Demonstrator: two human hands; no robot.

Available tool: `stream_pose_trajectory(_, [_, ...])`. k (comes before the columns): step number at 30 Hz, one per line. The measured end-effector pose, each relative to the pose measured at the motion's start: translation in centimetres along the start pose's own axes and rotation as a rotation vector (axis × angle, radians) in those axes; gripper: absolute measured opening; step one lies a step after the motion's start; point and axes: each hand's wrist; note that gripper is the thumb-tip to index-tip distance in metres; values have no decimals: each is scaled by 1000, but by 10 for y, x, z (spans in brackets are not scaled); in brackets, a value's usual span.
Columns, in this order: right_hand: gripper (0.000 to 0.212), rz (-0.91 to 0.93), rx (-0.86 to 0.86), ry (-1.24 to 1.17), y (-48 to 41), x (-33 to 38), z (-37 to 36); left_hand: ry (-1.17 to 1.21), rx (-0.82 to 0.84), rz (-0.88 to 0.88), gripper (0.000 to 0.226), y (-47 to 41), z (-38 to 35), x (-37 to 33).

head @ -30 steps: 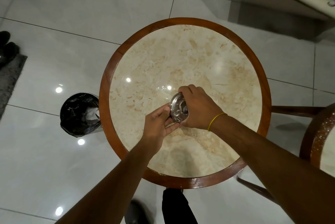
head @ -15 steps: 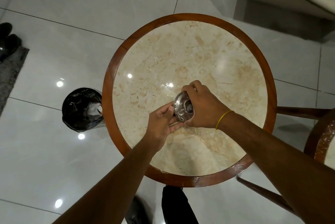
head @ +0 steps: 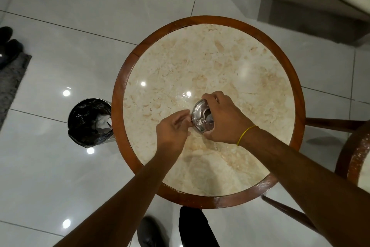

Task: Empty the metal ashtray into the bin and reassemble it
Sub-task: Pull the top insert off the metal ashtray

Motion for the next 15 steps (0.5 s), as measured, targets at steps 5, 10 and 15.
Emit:
stream_pose_trajectory(5, [104,-8,-25,62,-5,6,-3,-857,-128,-427,46,10,25,32])
stream_pose_trajectory(10, [107,-3,-21,57,-2,8,-4,-1175,-20,-230,80,25,40,61])
stream_pose_trajectory(15, [107,-18,-111,-74,18,1,6,-1236,-31,-240,82,28,43,75])
Point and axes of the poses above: each hand's wrist, its own y-axis away from the middle knuckle, its own z-axis out of the back of the hand, x = y × z, and after that the axes turned 10 degrees about x, right-handed
